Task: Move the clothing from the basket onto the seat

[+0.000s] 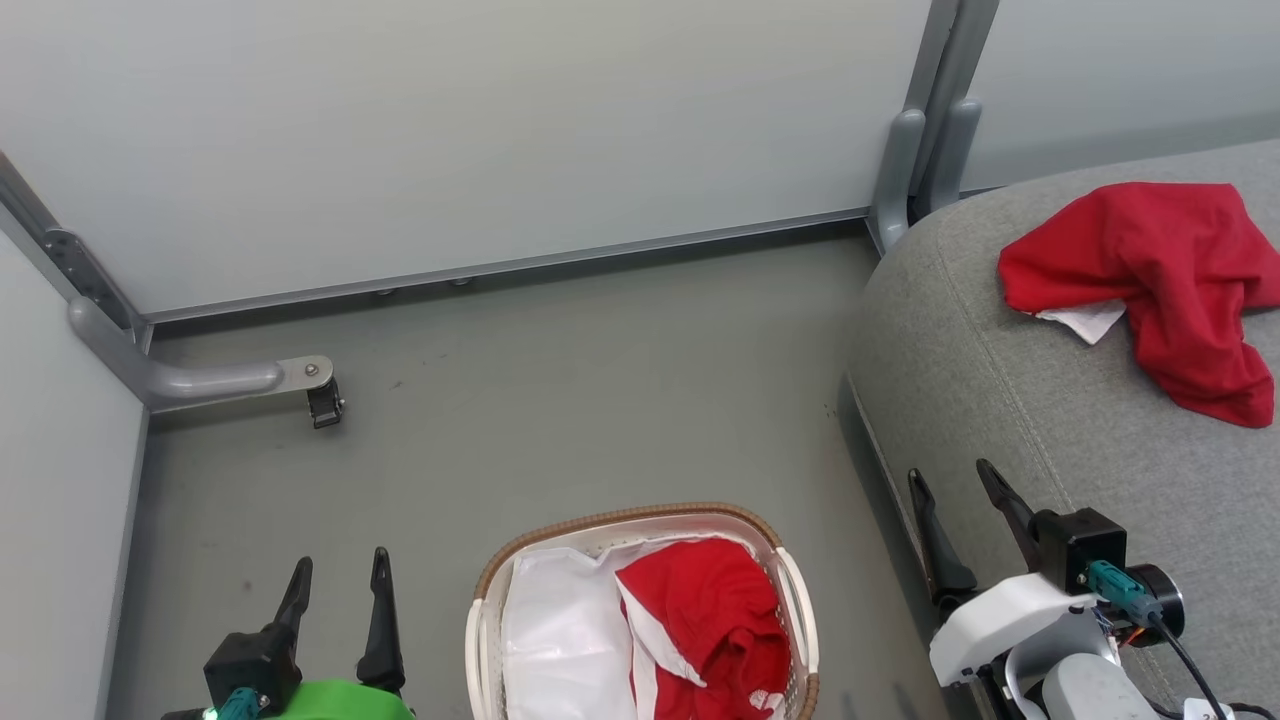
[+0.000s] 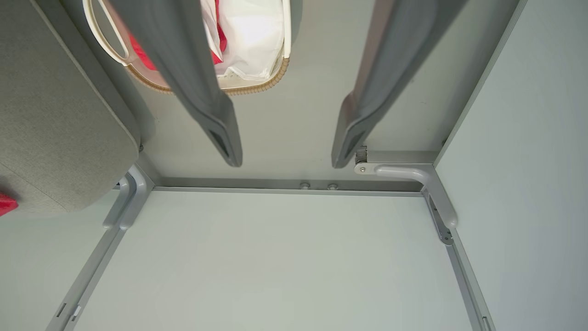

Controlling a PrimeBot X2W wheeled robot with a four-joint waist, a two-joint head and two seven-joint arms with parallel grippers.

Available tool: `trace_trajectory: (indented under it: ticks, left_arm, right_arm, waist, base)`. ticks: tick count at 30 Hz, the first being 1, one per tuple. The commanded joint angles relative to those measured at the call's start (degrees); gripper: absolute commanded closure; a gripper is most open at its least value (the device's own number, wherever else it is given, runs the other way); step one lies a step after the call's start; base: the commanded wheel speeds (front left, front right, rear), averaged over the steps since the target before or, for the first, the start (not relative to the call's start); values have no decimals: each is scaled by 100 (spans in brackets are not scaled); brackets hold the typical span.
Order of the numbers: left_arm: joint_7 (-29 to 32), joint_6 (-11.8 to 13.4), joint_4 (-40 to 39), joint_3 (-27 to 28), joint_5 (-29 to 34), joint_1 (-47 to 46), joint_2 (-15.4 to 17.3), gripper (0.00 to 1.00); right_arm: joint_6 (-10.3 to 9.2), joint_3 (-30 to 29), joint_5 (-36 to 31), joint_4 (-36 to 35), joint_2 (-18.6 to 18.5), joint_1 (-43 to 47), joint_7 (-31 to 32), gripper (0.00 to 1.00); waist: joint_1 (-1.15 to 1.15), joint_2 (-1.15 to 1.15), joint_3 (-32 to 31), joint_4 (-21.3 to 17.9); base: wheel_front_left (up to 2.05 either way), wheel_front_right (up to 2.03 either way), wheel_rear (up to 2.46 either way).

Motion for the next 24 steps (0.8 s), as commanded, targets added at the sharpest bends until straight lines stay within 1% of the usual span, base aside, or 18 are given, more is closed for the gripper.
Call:
trace_trajectory:
  ticks: [1,5,11,16,24]
  left_arm:
    - [-5,19,19,14,4,82,20,0]
    - [-5,-1,59,-37,10,54,20,0]
    - [-6,-72,174,-325,-86,-214,19,0]
    - [-5,-125,409,-642,-305,-570,20,0]
    - [-5,-180,978,-1100,-405,-1381,23,0]
  right_arm:
    - [-8,11,3,2,-6,76,-2,0]
    - [-8,37,-10,-24,0,26,-2,0]
    - [-8,125,-37,-142,2,-238,-2,0]
    - [-8,222,15,-342,-18,-598,-2,0]
    - [-8,387,225,-814,-30,-1260,-1,0]
  waist:
    - [0,0,6,7]
    - [0,0,95,-9]
    - [0,0,421,-152]
    - [0,0,932,-399]
    - [0,0,1898,-849]
  base:
    - [0,0,0]
    - [0,0,0]
    - [0,0,0]
    - [0,0,0]
    - [0,0,0]
